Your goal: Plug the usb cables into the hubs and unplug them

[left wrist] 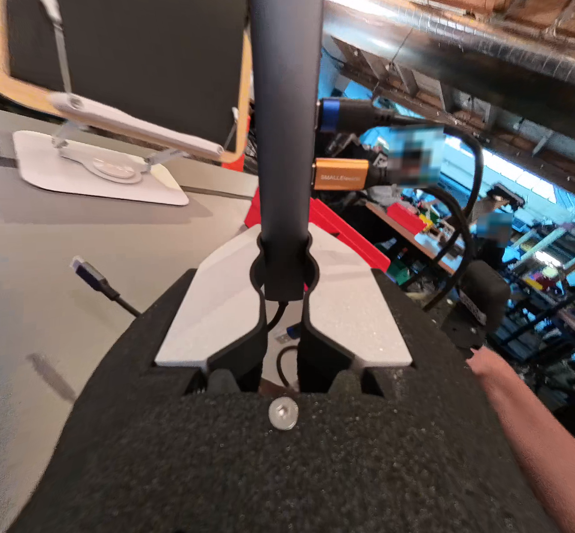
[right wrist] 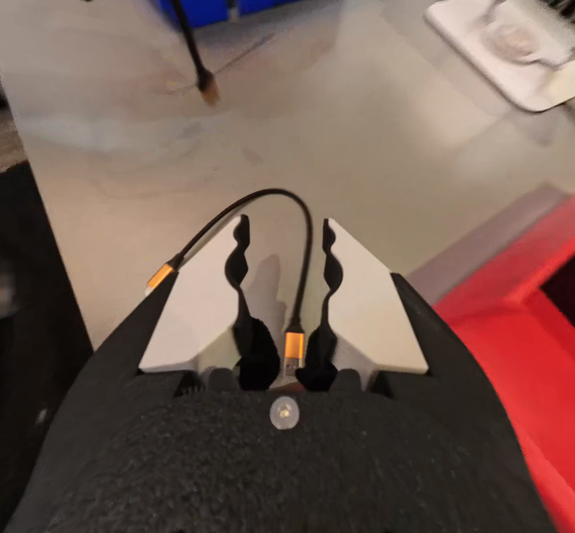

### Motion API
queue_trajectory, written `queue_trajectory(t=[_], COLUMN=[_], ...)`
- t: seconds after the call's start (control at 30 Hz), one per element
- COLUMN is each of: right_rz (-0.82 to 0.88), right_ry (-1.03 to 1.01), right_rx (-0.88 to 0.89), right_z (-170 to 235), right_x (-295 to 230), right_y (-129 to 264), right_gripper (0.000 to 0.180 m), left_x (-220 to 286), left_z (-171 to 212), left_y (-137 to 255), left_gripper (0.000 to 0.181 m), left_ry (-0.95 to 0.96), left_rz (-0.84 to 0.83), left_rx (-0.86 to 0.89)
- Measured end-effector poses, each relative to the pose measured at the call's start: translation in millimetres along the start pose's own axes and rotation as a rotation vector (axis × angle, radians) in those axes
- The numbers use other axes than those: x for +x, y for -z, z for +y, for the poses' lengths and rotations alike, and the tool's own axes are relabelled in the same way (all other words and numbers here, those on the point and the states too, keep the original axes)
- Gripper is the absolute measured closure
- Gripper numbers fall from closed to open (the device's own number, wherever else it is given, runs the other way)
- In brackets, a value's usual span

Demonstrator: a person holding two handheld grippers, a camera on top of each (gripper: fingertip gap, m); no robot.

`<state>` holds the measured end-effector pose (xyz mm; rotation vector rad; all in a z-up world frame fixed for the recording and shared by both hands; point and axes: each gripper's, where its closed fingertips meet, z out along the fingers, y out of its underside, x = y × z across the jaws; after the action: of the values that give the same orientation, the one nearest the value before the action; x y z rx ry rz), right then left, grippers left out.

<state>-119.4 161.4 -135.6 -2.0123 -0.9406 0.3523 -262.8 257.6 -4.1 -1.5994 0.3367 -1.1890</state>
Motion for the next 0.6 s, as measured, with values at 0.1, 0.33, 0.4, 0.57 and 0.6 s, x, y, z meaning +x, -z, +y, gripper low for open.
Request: queue_trajectory(t=[0.1, 0.33, 0.4, 0.57, 0.6], right_rz=[0.045, 0.134, 0.151, 0.13, 0.14], right_ry=[-0.036, -0.011, -0.038, -0.056, -0.015], right_rx=[0.042, -0.247, -0.283, -0.295, -0.275], right_z=[-8.3, 46.2, 56.2, 57.7, 52.4], right_x=[13.5, 16.5, 19.5, 18.6, 19.5], right_y=[11.9, -25.6, -31.6, -29.9, -26.7], right_gripper=[0.136, 0.138, 0.147, 0.177, 0.177], left_x=[-18.0, -22.3, -20.6, -18.1, -17.8], left_z=[-22.4, -4.8, -0.3, 4.1, 4.8], left_y=[12.2, 6.9, 5.4, 3.4, 2.9], left_gripper=[0.161, 0.161, 0.161, 0.161, 0.161], left_ry=[0.021, -0.001, -0.011, -0.009, -0.007], left_rz=[-0.039, -0.046, -0.044, -0.032, -0.03], left_rx=[0.049, -0.035, -0.051, -0.067, -0.069])
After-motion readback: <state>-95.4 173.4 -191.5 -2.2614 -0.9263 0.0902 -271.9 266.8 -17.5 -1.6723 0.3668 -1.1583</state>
